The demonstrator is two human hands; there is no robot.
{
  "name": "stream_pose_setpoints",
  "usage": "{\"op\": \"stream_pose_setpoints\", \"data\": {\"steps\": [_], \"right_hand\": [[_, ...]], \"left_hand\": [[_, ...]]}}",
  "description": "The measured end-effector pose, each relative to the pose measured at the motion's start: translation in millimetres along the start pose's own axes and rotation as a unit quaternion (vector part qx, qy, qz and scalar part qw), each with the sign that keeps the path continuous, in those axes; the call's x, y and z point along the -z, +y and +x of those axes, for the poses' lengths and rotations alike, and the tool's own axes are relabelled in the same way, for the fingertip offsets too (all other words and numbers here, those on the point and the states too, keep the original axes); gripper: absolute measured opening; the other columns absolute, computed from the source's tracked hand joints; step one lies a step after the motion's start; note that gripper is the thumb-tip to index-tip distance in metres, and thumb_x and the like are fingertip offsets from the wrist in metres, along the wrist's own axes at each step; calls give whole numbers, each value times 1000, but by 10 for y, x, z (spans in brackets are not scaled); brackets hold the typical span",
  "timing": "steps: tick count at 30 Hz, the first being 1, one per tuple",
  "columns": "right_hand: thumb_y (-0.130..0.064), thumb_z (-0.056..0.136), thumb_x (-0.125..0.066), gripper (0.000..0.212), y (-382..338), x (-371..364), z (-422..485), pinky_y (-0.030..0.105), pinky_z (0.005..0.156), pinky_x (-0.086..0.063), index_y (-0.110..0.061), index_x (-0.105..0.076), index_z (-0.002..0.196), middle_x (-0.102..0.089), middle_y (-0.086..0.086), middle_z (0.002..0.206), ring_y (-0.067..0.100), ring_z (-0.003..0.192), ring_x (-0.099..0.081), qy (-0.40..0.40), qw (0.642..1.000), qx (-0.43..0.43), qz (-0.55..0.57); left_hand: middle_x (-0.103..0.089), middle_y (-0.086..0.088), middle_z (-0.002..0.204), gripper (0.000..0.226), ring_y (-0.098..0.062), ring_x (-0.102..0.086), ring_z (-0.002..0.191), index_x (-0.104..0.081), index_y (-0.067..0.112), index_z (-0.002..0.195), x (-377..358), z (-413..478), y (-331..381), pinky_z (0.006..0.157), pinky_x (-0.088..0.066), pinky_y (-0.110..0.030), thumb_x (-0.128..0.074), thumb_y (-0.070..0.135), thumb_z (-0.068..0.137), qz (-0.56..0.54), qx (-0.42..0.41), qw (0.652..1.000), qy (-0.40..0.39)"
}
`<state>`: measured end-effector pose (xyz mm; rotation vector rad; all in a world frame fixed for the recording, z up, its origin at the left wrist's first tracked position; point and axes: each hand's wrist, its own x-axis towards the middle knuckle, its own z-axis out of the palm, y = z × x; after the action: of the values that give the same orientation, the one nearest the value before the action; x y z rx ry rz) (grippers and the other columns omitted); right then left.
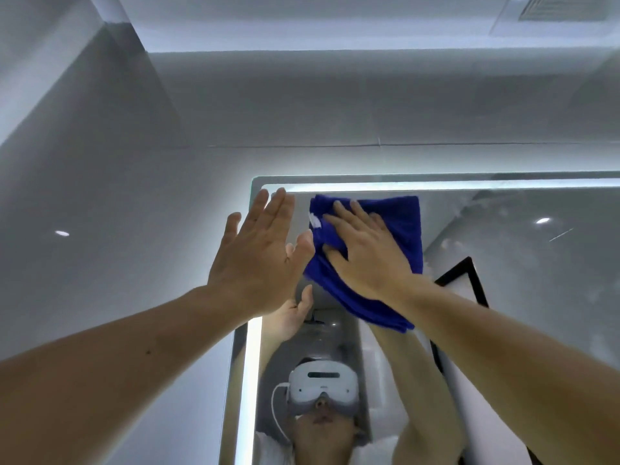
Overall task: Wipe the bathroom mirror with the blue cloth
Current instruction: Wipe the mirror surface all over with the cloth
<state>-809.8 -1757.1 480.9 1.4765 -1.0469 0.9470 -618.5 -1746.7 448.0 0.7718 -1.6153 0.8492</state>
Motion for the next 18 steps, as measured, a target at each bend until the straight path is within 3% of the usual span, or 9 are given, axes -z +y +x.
{"op": "stream_pose_setpoints", "data": {"steps": [5, 9, 13, 18], "right_hand": [[-50, 100, -17, 57, -122, -58, -800, 30, 117, 11, -32, -22, 153, -4, -15, 161, 7, 150, 8, -61, 995, 68, -31], [-47, 102, -24, 56, -13, 23, -459, 28, 115, 13, -32, -14, 155, 5, -16, 159, 4, 146, 14, -59, 994, 79, -46], [-41, 105, -29, 55, 62, 126, 431, 41, 120, 0, -25, -15, 156, -2, -6, 165, 15, 151, 4, -58, 998, -12, -28], [-32, 105, -28, 53, 50, 119, 1065, 49, 119, -2, -20, -15, 155, -2, 1, 165, 27, 151, 5, -53, 993, -109, -13]], "left_hand": [[14, 14, 162, 76, -3, 19, 147, 7, 31, 155, 58, 42, -18, 118, 12, -34, 3, 61, 86, -7, 18, 1000, 11], [13, 13, 163, 76, -4, 18, 147, 7, 29, 156, 59, 5, -49, 120, 9, -36, 2, 60, 86, 2, -3, 1000, -5], [12, 12, 163, 76, -4, 18, 147, 5, 28, 156, 46, 33, -67, 117, 12, -33, 2, 59, 87, -1, 0, 1000, 4], [11, 15, 163, 74, -2, 18, 147, 4, 30, 156, 22, 10, -93, 112, 16, -29, 0, 60, 88, 5, -19, 1000, 24]]}}
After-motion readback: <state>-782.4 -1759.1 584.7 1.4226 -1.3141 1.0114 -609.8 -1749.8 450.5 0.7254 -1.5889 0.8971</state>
